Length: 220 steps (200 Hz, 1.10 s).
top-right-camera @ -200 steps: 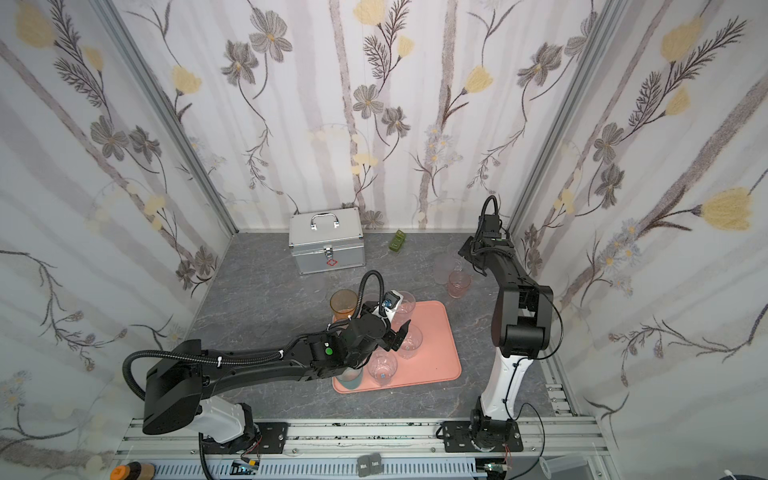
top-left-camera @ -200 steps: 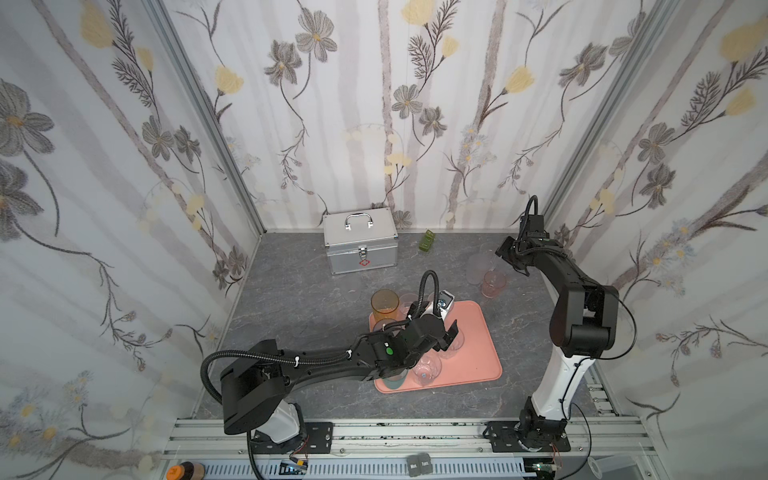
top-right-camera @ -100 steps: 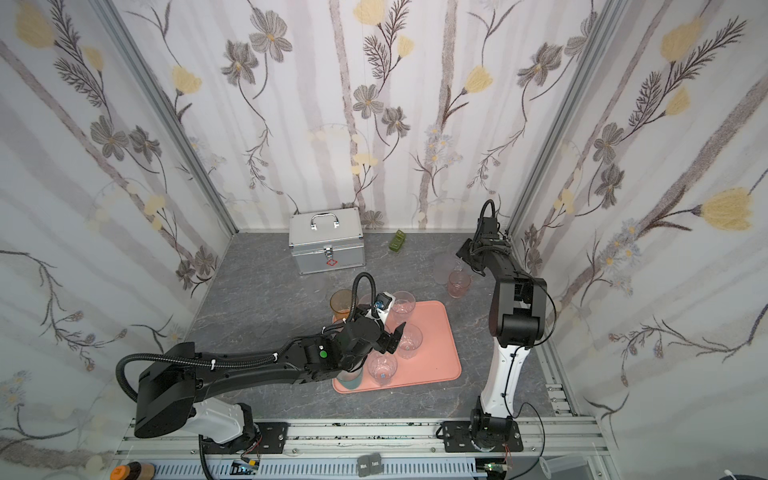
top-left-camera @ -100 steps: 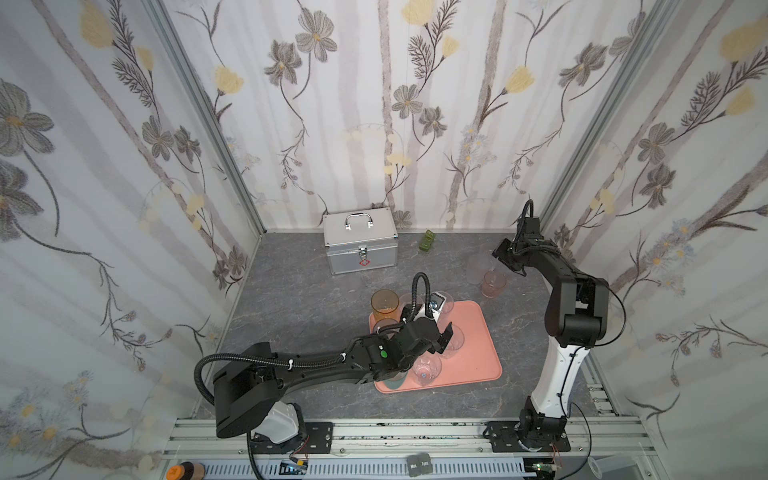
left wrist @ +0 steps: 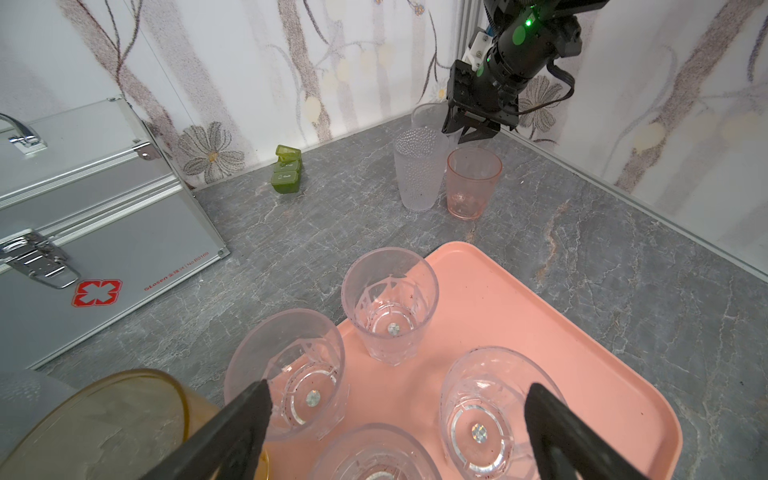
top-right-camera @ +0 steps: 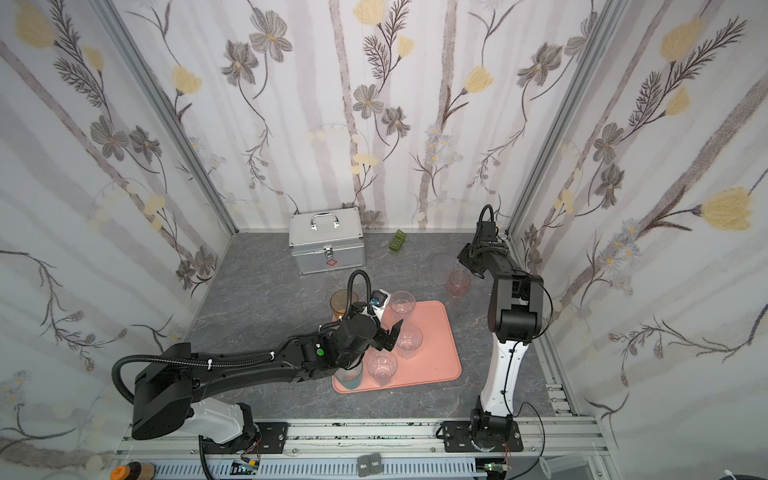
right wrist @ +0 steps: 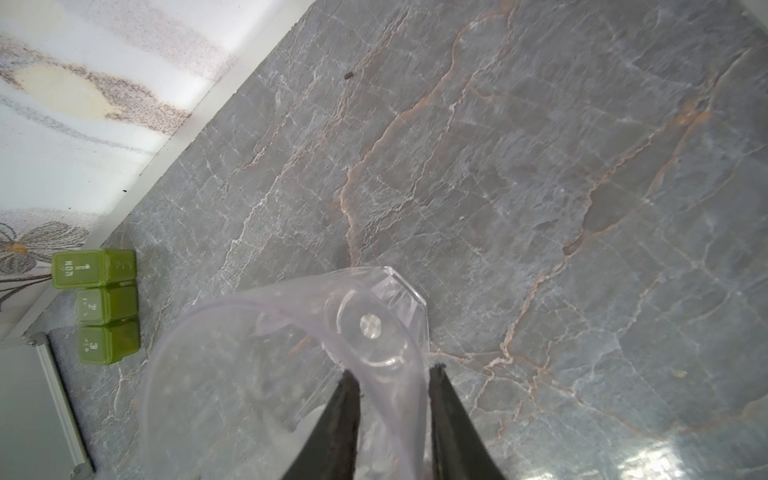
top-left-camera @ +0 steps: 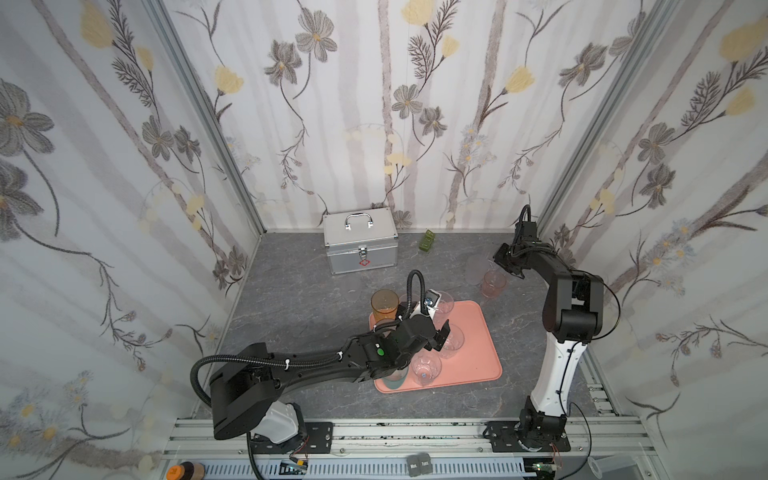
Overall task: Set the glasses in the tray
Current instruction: 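Grasp a clear glass near the wall with the right gripper and lift it, then carry the clear glass toward the tray with the right gripper while the left withdraws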
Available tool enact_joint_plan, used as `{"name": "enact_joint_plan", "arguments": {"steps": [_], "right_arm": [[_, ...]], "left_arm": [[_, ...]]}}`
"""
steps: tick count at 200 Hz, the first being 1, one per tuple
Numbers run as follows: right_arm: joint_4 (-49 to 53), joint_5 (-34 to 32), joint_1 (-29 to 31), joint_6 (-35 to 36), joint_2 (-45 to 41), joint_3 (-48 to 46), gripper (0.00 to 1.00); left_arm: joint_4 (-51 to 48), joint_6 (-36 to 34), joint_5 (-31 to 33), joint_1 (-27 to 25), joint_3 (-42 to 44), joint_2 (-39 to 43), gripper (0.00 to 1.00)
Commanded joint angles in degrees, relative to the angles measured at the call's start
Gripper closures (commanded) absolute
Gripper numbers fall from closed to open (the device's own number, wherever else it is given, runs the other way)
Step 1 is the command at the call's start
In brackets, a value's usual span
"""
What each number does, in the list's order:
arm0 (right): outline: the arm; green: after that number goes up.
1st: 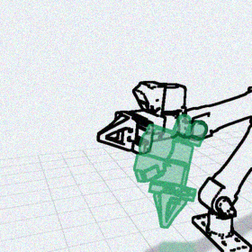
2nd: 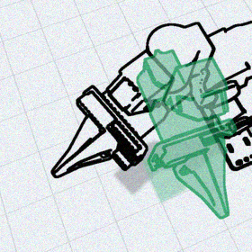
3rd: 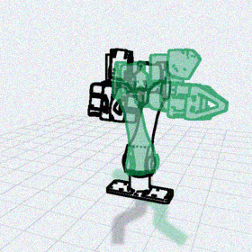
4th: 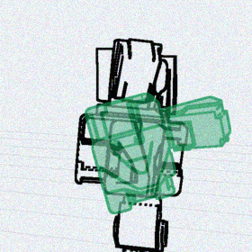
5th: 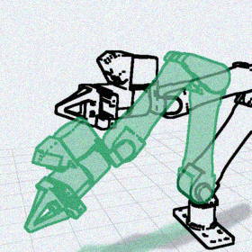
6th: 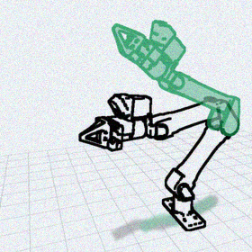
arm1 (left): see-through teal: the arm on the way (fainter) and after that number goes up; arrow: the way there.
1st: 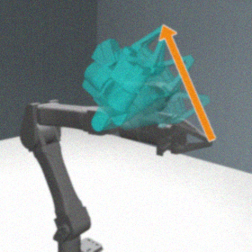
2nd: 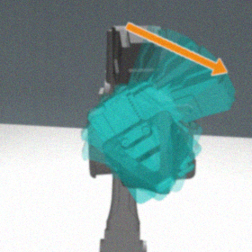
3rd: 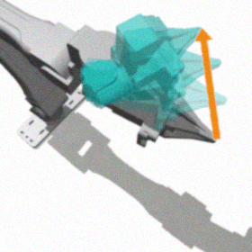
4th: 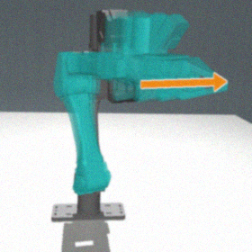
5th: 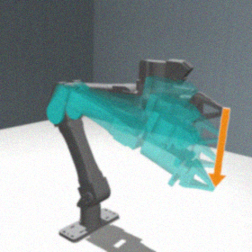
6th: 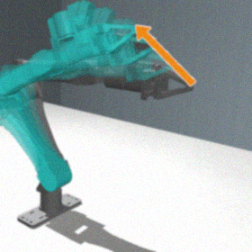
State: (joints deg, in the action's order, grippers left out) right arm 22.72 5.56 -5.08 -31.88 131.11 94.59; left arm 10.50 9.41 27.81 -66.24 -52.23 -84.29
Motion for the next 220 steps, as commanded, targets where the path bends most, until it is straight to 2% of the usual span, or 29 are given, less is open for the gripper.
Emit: {"name": "enact_joint_plan", "arguments": {"steps": [1, 57, 86, 129, 167, 199, 220], "right_arm": [[-0.79, -1.86, -0.09, 0.56, -1.19, 0.42, 0.78], [0.95, -3.35, -0.12, 1.76, -4.21, 0.16, 1.0], [1.8, -5.11, -0.36, 1.98, -7.7, -0.92, 1.0], [4.34, -6.72, 1.04, 2.2, -20.04, -3.26, 1.0], [6.74, -11.29, 8.03, 3.88, -33.38, -11.18, 1.0], [7.68, -14.31, 16.65, 4.87, -45.42, -24.07, 1.0], [10.4, -14.81, 19.84, 5.14, -51.09, -31.62, 1.0]], "left_arm": [[0.75, 0.96, 0.4, 0.4, 0.43, 0.8, 0.03], [0.84, 0.57, 0.17, 0.75, 1.05, 2.15, 0.03], [0.84, 0.29, 0.64, 1.26, 2.07, 3.96, 0.03], [0.66, -0.3, 1.85, 4.25, 4.37, 9.2, 0.03], [-2.42, 3.32, 1.71, 8.99, 6.96, 15.53, 0.04], [-9.07, 5.8, 2.57, 11.57, 7.62, 19.23, 0.04], [-12.57, 7.29, 3.07, 12.42, 8.61, 21.32, 0.04]]}}
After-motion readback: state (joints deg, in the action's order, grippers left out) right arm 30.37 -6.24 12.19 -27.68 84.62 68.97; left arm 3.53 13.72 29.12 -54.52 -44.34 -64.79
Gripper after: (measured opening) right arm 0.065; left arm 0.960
